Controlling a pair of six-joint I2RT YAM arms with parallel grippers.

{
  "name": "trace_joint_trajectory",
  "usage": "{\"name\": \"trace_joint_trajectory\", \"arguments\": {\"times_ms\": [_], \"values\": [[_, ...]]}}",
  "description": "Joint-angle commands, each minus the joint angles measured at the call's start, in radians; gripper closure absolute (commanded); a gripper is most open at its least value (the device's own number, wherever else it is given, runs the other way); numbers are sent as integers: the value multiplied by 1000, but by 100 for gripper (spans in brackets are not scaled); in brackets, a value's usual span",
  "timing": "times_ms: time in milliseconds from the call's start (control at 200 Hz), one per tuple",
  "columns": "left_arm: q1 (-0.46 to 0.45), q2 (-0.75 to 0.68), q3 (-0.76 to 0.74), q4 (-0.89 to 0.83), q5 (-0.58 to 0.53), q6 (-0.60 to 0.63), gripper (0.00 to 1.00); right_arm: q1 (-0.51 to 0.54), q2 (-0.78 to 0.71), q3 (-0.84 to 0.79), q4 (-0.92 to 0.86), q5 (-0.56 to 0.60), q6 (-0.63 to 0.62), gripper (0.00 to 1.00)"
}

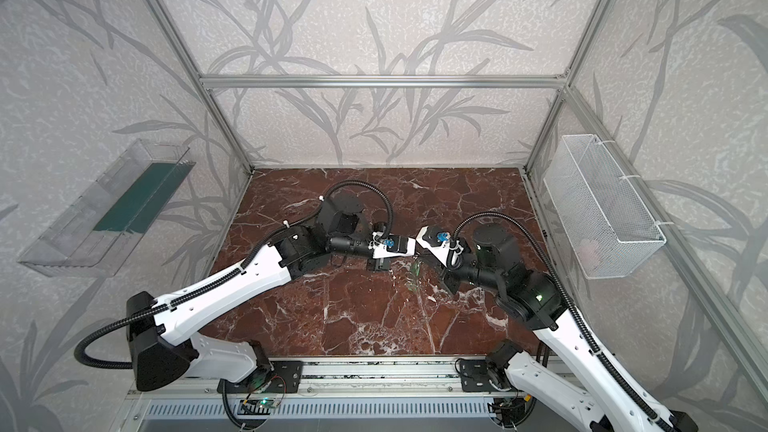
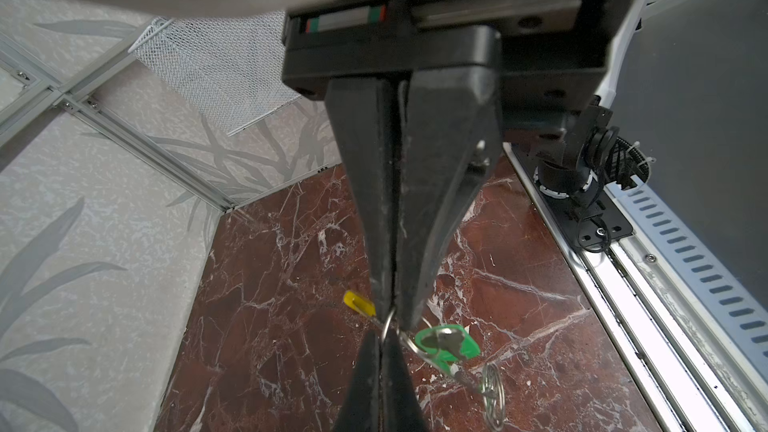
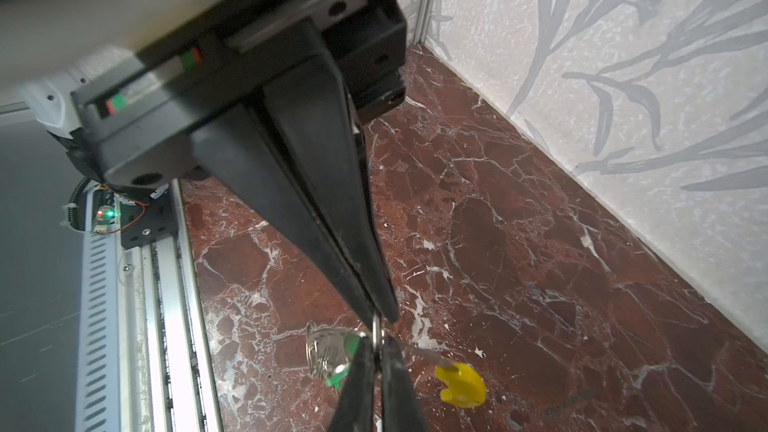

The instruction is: Put the keys on the keyring

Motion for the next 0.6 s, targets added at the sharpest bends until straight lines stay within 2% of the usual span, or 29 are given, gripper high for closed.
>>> {"name": "trace_joint_trajectory", "arguments": {"times_ms": [0,170,390,595], "values": [[25,-8,-35,101,48,-79,100,1,-66,-30,68,98,9,81],[67,-38,-108,294,107,-250,100,-1,-132,-88,90,148,44,71],[80,-55,-175,483,96,-396,100,-2,-162,-157,164,114,120,69],[81,-58,-201,592,89,-482,100,-1,-112,-163,237,79,140,67]]}}
